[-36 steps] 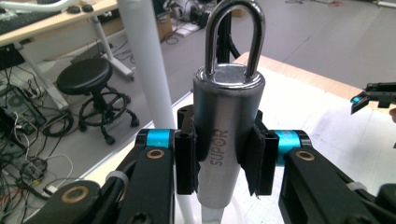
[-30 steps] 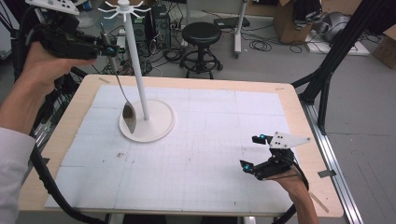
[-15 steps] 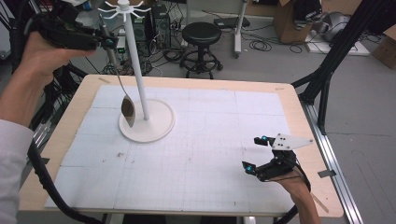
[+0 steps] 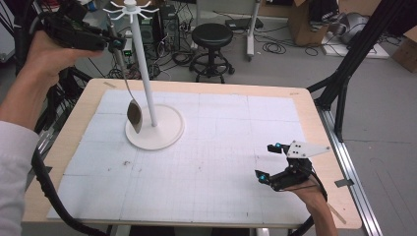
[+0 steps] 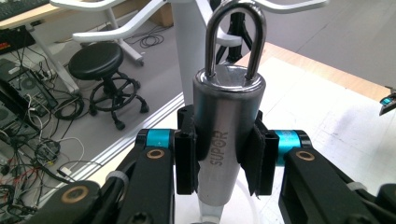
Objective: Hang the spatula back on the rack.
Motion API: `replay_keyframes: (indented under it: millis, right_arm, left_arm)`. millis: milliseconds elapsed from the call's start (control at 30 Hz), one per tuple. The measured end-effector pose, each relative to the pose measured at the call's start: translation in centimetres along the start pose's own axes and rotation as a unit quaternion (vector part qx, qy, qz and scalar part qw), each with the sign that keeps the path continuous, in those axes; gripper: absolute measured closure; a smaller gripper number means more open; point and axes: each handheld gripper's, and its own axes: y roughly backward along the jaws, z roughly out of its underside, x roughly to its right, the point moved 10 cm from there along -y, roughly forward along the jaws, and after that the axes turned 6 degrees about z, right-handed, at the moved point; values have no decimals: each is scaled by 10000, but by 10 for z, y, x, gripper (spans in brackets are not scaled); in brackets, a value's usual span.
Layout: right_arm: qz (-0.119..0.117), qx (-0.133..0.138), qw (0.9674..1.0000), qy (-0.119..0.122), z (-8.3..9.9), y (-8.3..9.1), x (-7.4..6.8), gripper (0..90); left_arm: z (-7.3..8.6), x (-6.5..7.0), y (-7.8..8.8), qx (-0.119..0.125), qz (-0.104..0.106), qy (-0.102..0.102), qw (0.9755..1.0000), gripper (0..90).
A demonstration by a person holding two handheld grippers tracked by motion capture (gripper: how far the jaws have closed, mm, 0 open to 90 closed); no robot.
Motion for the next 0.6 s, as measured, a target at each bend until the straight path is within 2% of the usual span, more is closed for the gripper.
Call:
replay_keyframes:
  millis: [467, 600]
  right_arm:
    - [-72, 12, 10000, -28, -1, -3, 0, 4]
    - [-73, 24, 10000, -15, -1, -3, 0, 3]
  left_arm:
    - [3, 0, -14, -169, 58, 16, 9998, 686]
    - [4, 0, -14, -151, 66, -59, 9998, 681]
